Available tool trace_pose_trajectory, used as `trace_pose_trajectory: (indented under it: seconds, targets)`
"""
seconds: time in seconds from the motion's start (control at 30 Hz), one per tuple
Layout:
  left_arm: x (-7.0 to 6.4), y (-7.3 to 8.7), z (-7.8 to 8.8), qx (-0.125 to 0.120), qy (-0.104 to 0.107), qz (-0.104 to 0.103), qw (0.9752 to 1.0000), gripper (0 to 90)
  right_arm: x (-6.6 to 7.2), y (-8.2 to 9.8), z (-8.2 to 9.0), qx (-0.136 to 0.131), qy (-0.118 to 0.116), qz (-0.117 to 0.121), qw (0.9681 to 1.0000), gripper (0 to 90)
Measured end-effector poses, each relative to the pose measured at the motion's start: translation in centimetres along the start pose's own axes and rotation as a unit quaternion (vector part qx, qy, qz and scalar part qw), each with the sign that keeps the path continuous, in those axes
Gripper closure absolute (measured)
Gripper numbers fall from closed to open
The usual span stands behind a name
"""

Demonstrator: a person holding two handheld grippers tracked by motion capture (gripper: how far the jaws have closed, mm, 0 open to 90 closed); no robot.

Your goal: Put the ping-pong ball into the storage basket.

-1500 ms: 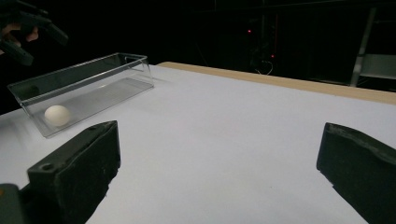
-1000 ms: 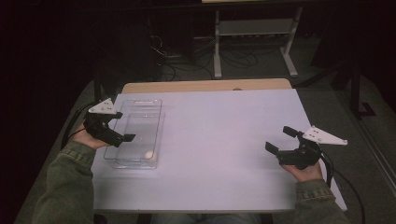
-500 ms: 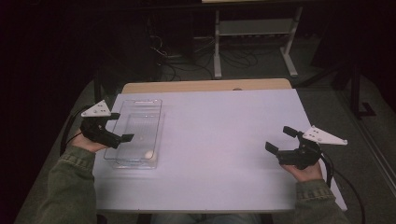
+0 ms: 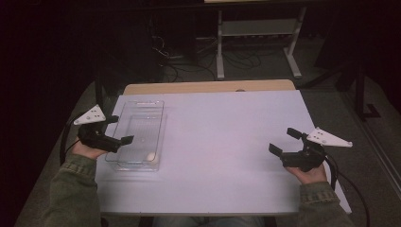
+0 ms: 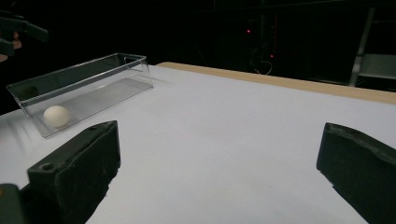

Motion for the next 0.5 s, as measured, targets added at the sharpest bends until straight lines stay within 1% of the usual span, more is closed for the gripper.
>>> trace_pose_trajectory:
  seconds: [0.13, 0.37, 0.43, 0.5]
  targets:
    - [-0.15, 0.6, -0.22, -0.003, -0.001, 0.01, 0.9999, 0.0, 0.02, 0.0, -0.01, 0.0, 0.0, 0.0, 1.0, 0.0]
    - [-0.28, 0.77, -0.17, -0.034, -0.007, 0.032, 0.9989, 0.0, 0.0, 0.03, -0.05, 0.0, 0.0, 0.0, 1.0, 0.0]
    - [-0.33, 0.92, -0.17, -0.034, -0.013, 0.034, 0.9988, 0.0, -0.03, 0.02, -0.03, 0.0, 0.0, 0.0, 1.0, 0.0]
    - [-0.46, 1.12, -0.08, -0.041, -0.021, 0.038, 0.9982, 0.0, -0.03, 0.02, 0.01, 0.0, 0.0, 0.0, 1.0, 0.0]
Point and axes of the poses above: each handheld gripper's, and its own axes: z roughly backward along the jaws, y roughly out of its underside, x roughly to its left, the point moved 5 cm from there along -z, roughly forward along the jaws, and after that the axes turned 15 degrees about -y, right-handed, at the moved point
